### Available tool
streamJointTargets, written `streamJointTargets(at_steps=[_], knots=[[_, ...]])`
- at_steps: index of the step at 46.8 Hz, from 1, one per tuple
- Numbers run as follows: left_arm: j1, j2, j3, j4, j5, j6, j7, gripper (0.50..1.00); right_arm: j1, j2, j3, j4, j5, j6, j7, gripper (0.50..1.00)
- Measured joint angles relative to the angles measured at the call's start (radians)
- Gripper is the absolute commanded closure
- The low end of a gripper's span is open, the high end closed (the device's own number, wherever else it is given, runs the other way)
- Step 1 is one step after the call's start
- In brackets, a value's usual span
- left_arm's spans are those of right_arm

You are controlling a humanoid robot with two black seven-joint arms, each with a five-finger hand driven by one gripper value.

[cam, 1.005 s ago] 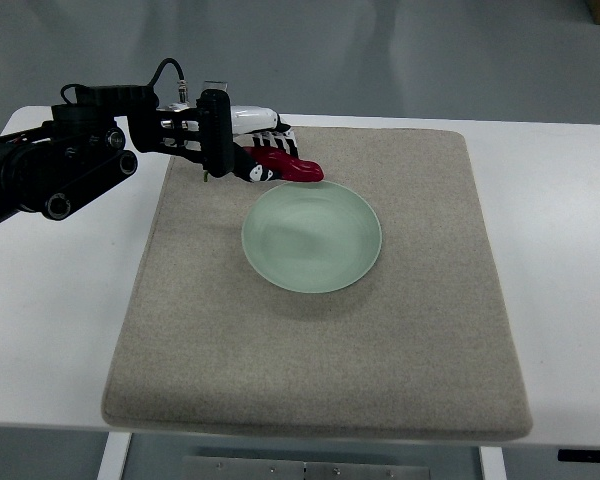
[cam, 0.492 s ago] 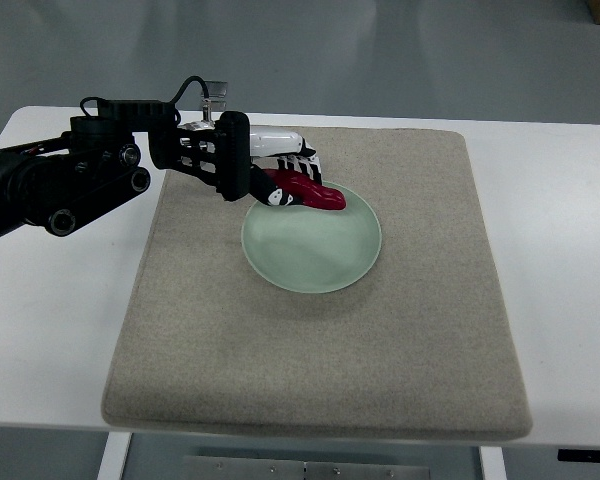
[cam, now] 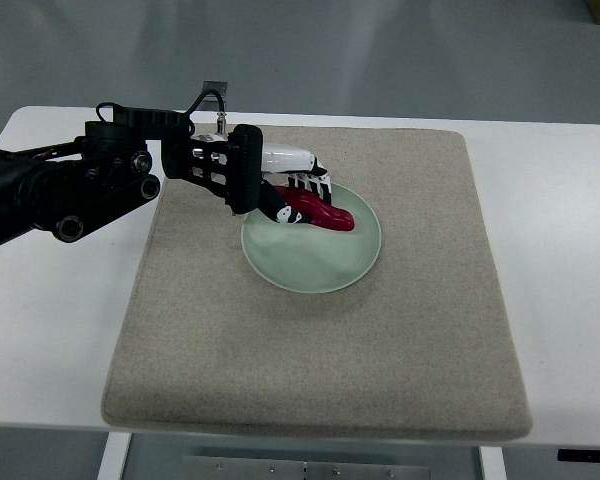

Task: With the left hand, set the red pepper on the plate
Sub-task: 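Carry the held pepper with the left hand over the green plate, then lower the pepper onto the plate and open the left hand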

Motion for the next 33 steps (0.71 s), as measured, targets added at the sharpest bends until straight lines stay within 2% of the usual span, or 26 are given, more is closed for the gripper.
streamJointTargets(at_steps=[12,13,19,23,31,33], knots=[[0.001,-0.009,0.0,0.0,0.003,0.0,0.001,0.988,0.0,0.0,0.0,0.0,0.0,0.0,0.0,0.572],[0.001,-0.009,0.0,0.0,0.003,0.0,0.001,0.977,0.0,0.0,0.0,0.0,0.0,0.0,0.0,0.572],[0.012,-0.02,0.0,0.0,0.003,0.0,0.002,0.838,0.0,0.0,0.0,0.0,0.0,0.0,0.0,0.572],[0.017,-0.022,0.0,0.001,0.003,0.002,0.002,0.772,0.0,0.0,0.0,0.0,0.0,0.0,0.0,0.572],[0.021,-0.023,0.0,0.001,0.001,0.003,0.001,0.724,0.0,0.0,0.0,0.0,0.0,0.0,0.0,0.57],[0.022,-0.023,0.0,0.001,0.001,0.003,0.001,0.697,0.0,0.0,0.0,0.0,0.0,0.0,0.0,0.572]])
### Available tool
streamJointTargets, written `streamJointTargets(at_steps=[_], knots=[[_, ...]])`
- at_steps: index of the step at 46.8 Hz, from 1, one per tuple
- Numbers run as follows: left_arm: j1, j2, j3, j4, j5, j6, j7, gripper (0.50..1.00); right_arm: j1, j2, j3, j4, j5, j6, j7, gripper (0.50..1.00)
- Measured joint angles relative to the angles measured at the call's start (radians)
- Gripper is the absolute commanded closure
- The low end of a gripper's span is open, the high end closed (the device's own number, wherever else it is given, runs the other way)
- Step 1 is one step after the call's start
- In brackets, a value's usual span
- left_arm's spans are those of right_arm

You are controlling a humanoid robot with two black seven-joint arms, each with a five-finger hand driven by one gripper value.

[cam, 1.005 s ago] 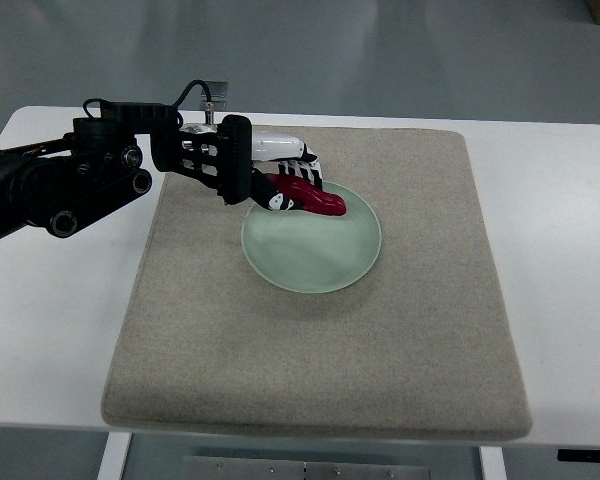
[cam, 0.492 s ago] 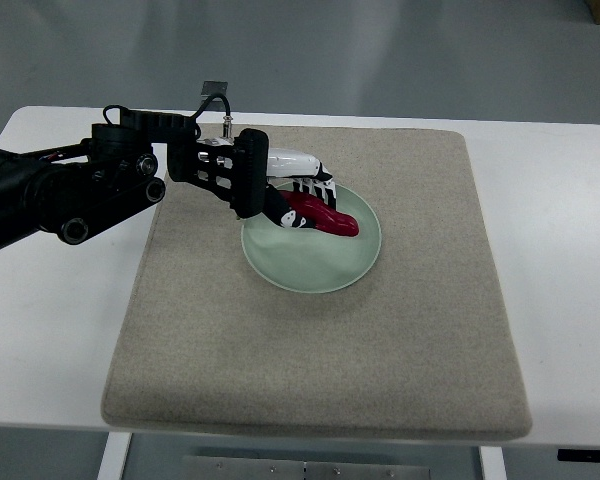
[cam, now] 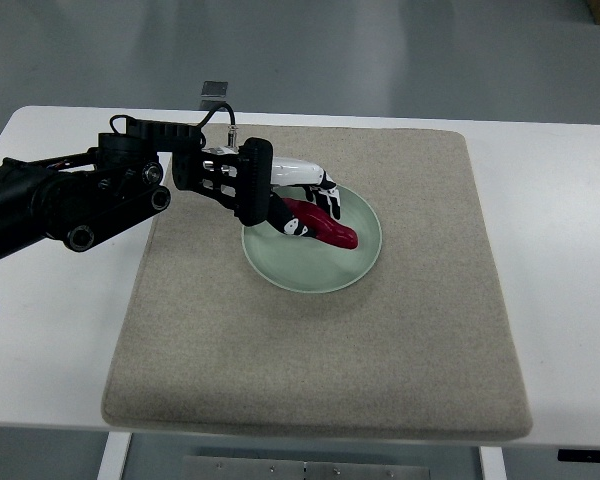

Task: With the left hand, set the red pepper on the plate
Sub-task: 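Lower the pepper onto the plate and open the left hand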

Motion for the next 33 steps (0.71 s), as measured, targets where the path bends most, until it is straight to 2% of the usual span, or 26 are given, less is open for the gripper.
streamJointTargets(at_steps=[2,23,28,33], knots=[[0.001,0.0,0.0,0.0,0.0,0.0,0.0,0.684,0.0,0.0,0.0,0.0,0.0,0.0,0.0,0.572],[-0.004,0.0,-0.007,0.016,-0.005,0.016,0.0,0.681,0.0,0.0,0.0,0.0,0.0,0.0,0.0,0.572],[-0.006,0.001,-0.016,0.066,-0.013,0.026,0.002,0.681,0.0,0.0,0.0,0.0,0.0,0.0,0.0,0.572],[-0.008,0.002,-0.017,0.139,-0.02,0.067,0.003,0.681,0.0,0.0,0.0,0.0,0.0,0.0,0.0,0.572]])
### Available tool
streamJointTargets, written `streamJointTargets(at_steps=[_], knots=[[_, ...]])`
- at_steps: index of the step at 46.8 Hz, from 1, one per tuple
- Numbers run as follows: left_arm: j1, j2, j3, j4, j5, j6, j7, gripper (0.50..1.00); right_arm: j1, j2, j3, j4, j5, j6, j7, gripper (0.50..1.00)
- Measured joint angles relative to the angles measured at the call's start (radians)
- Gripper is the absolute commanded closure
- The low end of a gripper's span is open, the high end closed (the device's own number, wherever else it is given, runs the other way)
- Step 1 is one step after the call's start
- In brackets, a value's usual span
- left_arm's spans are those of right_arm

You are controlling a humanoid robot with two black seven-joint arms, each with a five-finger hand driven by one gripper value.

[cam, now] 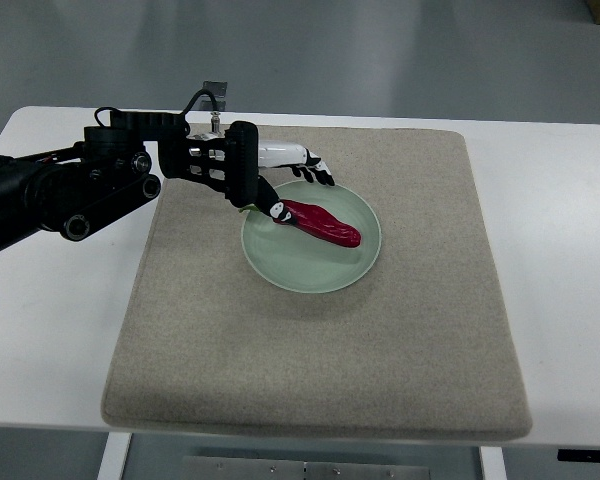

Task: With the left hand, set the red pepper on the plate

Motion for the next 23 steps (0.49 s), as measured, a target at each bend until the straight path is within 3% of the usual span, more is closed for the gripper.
streamJointTargets(at_steps=[13,23], knots=[[0.002,0.003,-0.002,0.183,-0.027,0.131,0.0,0.651,0.0,0.0,0.0,0.0,0.0,0.0,0.0,0.572],[0.004,0.003,-0.002,0.278,-0.126,0.157,0.0,0.621,0.0,0.0,0.0,0.0,0.0,0.0,0.0,0.572]])
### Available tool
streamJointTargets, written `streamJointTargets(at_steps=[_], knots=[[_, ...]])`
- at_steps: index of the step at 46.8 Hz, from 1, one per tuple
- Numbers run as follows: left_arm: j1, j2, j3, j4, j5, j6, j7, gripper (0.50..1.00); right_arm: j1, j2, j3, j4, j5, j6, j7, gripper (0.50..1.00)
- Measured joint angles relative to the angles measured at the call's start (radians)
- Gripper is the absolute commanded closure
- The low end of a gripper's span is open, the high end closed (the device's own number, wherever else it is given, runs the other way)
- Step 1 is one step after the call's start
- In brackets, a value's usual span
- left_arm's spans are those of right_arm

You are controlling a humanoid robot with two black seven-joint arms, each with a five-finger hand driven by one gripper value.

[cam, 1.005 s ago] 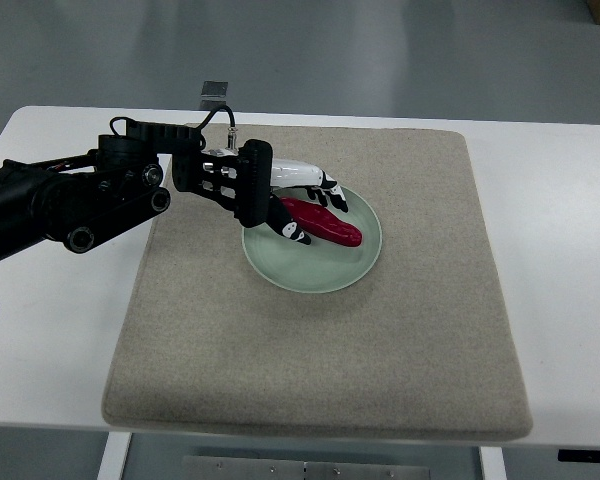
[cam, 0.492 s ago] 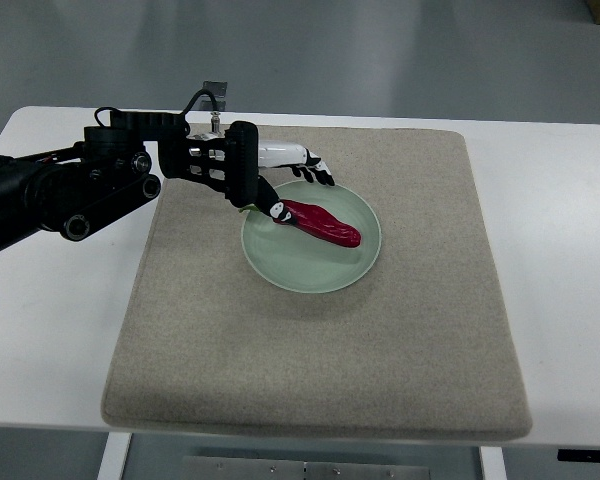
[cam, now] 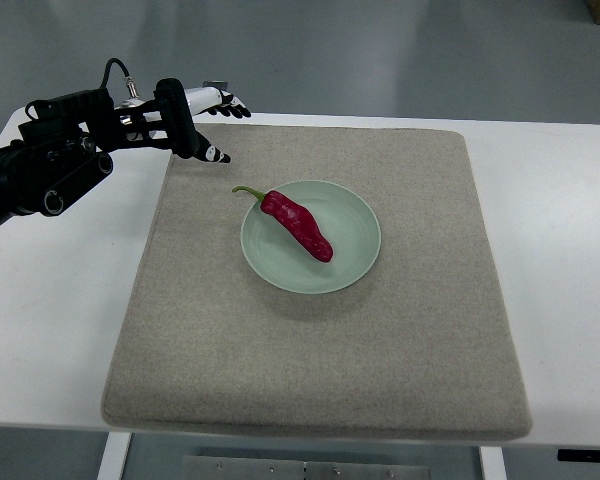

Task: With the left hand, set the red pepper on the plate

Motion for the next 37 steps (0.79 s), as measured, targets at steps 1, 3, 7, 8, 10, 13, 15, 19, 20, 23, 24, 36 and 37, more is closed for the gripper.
streamJointTargets(at_steps=[1,3,7,8,10,13,15,19,20,23,24,36,37], knots=[[0.0,0.0,0.0,0.005,-0.008,0.002,0.0,0.621,0.0,0.0,0.0,0.0,0.0,0.0,0.0,0.57],[0.0,0.001,0.0,0.015,-0.023,0.008,0.0,0.617,0.0,0.0,0.0,0.0,0.0,0.0,0.0,0.572],[0.0,0.002,0.0,0.035,-0.05,0.024,0.0,0.56,0.0,0.0,0.0,0.0,0.0,0.0,0.0,0.572],[0.0,0.002,0.0,0.041,-0.058,0.03,0.0,0.54,0.0,0.0,0.0,0.0,0.0,0.0,0.0,0.572],[0.0,0.002,0.0,0.054,-0.075,0.042,0.0,0.534,0.0,0.0,0.0,0.0,0.0,0.0,0.0,0.572],[0.0,0.004,0.0,0.071,-0.11,0.076,0.0,0.508,0.0,0.0,0.0,0.0,0.0,0.0,0.0,0.572],[0.0,0.006,0.0,0.08,-0.142,0.105,-0.001,0.508,0.0,0.0,0.0,0.0,0.0,0.0,0.0,0.572],[0.0,0.007,0.0,0.09,-0.229,0.161,-0.002,0.508,0.0,0.0,0.0,0.0,0.0,0.0,0.0,0.572],[0.0,0.007,0.0,0.091,-0.258,0.172,-0.002,0.508,0.0,0.0,0.0,0.0,0.0,0.0,0.0,0.572],[-0.004,0.009,-0.001,0.091,-0.364,0.2,-0.002,0.508,0.0,0.0,0.0,0.0,0.0,0.0,0.0,0.572],[-0.005,0.009,-0.001,0.091,-0.399,0.208,-0.002,0.508,0.0,0.0,0.0,0.0,0.0,0.0,0.0,0.57],[-0.006,0.009,-0.003,0.091,-0.947,0.253,0.001,0.508,0.0,0.0,0.0,0.0,0.0,0.0,0.0,0.572],[-0.007,0.009,-0.003,0.091,-0.988,0.253,0.001,0.508,0.0,0.0,0.0,0.0,0.0,0.0,0.0,0.572]])
